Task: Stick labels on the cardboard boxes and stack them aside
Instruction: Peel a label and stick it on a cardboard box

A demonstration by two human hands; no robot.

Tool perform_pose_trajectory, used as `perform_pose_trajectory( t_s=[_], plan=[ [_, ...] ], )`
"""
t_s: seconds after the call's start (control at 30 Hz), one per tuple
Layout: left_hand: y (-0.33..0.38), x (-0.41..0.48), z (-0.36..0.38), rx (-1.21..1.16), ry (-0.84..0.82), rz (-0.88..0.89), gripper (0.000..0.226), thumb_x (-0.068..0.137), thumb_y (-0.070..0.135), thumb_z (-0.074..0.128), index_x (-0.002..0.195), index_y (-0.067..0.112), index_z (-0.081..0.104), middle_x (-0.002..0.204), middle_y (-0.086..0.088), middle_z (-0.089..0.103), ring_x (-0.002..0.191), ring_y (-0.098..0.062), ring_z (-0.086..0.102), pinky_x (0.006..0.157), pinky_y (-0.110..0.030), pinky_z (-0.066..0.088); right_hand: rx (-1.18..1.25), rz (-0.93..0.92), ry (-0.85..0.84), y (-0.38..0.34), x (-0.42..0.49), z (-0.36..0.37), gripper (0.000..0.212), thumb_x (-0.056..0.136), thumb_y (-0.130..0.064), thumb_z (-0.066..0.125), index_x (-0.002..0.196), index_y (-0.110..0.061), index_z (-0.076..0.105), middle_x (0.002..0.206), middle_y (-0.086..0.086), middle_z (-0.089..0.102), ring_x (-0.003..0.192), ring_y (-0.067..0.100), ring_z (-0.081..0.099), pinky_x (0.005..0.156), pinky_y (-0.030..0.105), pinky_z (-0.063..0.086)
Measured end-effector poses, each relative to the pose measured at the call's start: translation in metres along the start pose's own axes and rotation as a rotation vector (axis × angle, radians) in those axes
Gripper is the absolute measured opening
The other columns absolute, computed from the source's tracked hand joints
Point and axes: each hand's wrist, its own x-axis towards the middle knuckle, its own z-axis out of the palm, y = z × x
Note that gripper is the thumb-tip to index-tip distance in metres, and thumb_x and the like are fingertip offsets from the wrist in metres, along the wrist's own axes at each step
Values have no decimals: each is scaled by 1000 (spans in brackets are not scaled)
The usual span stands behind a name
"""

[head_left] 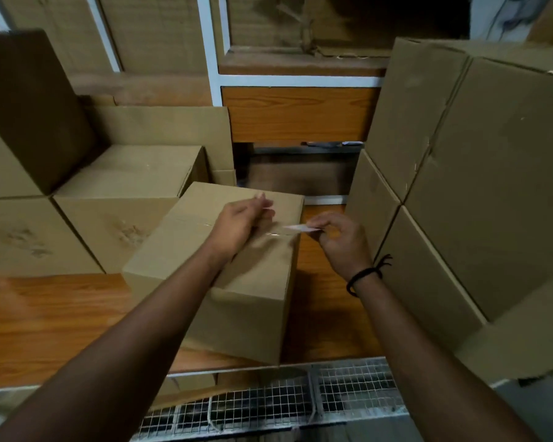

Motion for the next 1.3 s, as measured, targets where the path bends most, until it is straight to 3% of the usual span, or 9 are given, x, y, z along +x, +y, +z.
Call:
perform_pose_trajectory(
  t_s=[0.17, 0.4, 0.53, 0.63, 0.87, 0.93, 1.03, 1.13, 1.3],
  plan=[
    [11, 1, -19, 148, -237, -85, 33, 88, 20, 70, 120, 12, 68, 110, -10, 72, 101, -22, 68, 89, -37, 57, -240, -440, 81, -31, -10, 24, 18, 69, 8, 66, 77, -7, 72, 89, 6, 70, 91, 20, 62, 81, 37, 50],
    [14, -10, -56, 193, -350, -69, 33, 81, 5, 73, 114, 8, 71, 99, -13, 75, 94, -27, 71, 85, -39, 57, -469, -651, 77, -55, -20, 45, 14, 85, -13, 62, 88, -10, 76, 107, 13, 68, 103, 32, 59, 91, 39, 42],
    [9, -18, -87, 144, -216, -60, 14, 82, 0, 72, 95, 6, 74, 88, -12, 76, 83, -25, 72, 74, -34, 59, -511, -502, -49, -60, -28, 44, 27, 81, -15, 68, 108, -13, 70, 127, 11, 60, 121, 28, 49, 103, 45, 39],
    [5, -24, -124, 50, -79, -67, 10, 83, -2, 69, 92, 3, 72, 81, -12, 75, 70, -20, 71, 57, -26, 57, -382, -331, 33, -70, -47, 32, 24, 85, -29, 63, 103, -15, 72, 126, 2, 60, 119, 22, 50, 99, 48, 43],
    [-29, -24, -193, -44, 23, -133, 13, 85, 8, 68, 74, 10, 76, 92, -19, 73, 89, -28, 62, 86, -40, 40, -298, 239, -125, -73, -107, 44, 80, 62, -78, 64, 129, -35, 57, 156, -10, 20, 140, 16, 27, 106, 42, 40],
    [-32, -25, -188, -66, -19, -154, 9, 89, 6, 63, 87, 4, 72, 95, -26, 71, 80, -25, 66, 74, -29, 46, -293, 294, -149, -75, -108, 49, 89, 57, -75, 70, 135, -36, 51, 158, -11, 13, 140, 12, 26, 109, 36, 38],
    [-31, -27, -171, -81, -83, -166, 10, 92, 2, 59, 98, -2, 65, 77, -9, 74, 59, -11, 68, 46, -16, 47, -246, 313, -107, -78, -106, 49, 82, 62, -55, 82, 135, -32, 53, 159, -8, 15, 139, 5, 22, 109, 29, 34],
    [-32, -22, -156, -129, -104, -130, 18, 90, 3, 61, 106, -5, 65, 86, -12, 74, 65, -14, 70, 49, -20, 51, -205, 330, -85, -67, -99, 33, 75, 65, -41, 85, 133, -31, 55, 158, -6, 21, 139, 3, 22, 111, 26, 29],
    [-32, -14, -115, -232, -129, -133, 19, 92, 3, 58, 109, -3, 64, 88, -11, 73, 70, -16, 72, 53, -21, 55, -196, 414, -142, -43, -67, -10, 65, 73, -28, 81, 132, -36, 54, 158, -9, 21, 143, 14, 21, 115, 44, 26]
  ],
)
